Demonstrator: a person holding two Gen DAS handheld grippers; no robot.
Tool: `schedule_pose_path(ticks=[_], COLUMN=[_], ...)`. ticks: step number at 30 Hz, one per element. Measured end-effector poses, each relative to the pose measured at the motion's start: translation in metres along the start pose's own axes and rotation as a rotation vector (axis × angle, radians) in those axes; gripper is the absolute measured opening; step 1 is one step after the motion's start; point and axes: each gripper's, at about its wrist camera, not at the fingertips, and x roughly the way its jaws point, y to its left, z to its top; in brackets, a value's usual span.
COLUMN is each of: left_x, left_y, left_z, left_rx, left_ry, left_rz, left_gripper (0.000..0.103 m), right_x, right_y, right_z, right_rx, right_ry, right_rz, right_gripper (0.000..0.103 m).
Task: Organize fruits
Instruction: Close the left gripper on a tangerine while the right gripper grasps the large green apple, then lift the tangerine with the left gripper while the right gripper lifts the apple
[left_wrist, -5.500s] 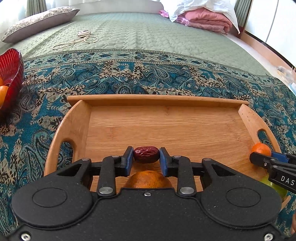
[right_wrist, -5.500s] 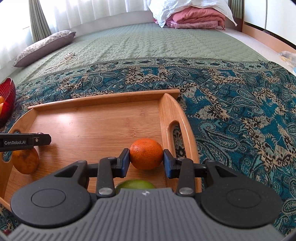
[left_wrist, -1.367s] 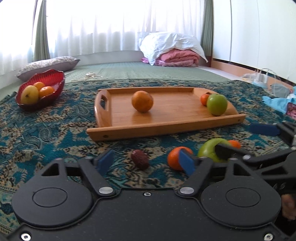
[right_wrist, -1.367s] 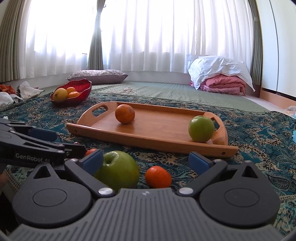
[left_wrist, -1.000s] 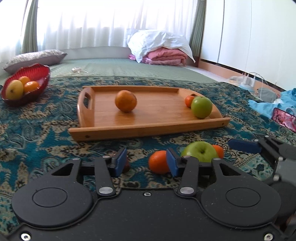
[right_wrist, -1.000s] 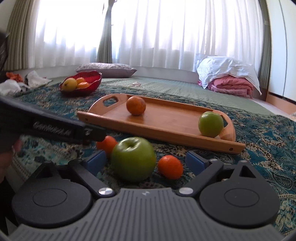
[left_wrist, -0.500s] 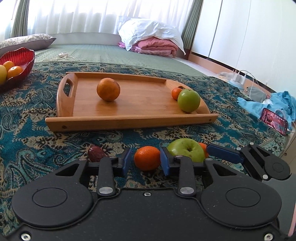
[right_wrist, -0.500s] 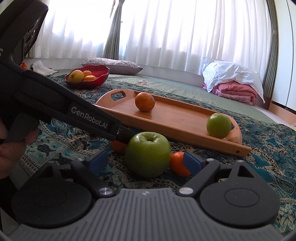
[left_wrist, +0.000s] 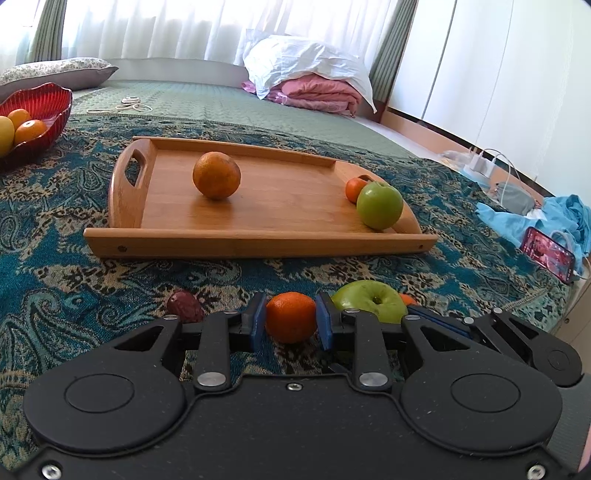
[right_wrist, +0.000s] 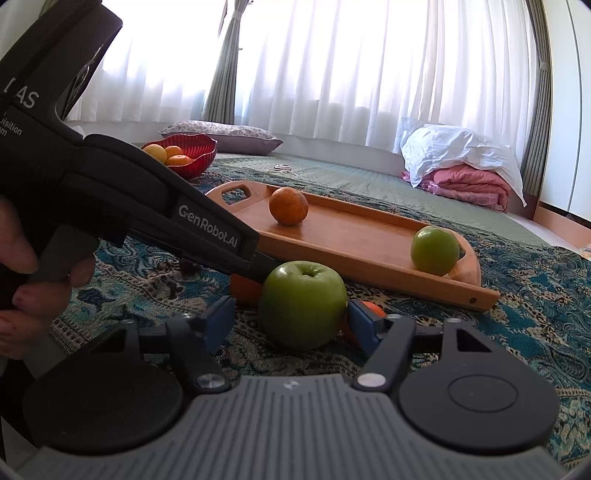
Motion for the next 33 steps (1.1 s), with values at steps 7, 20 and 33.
schedule_pose_path(ticks=[7, 20, 33], left_x=[-0.013, -0.023, -0.030], left_y=[-0.012, 0.004, 0.001], left_z=[0.000, -0.001, -0.013], left_rx=[0.111, 0.088, 0.139], left_ry=[-0.059, -0.058, -0.076], left_rz=[0.056, 0.107, 0.123], left_gripper=[0.026, 0.025, 0.014], right_x=[0.002, 0.016, 0.023], right_y=[-0.003, -0.001, 0.013], right_z=[0.002, 0.006, 0.006], right_rx=[-0.002, -0.016, -0.087], right_ry=[-0.001, -0.002, 0.001], right_rz=[-0.001, -0.007, -0.053], right_gripper=[0.076, 0.073, 0.061])
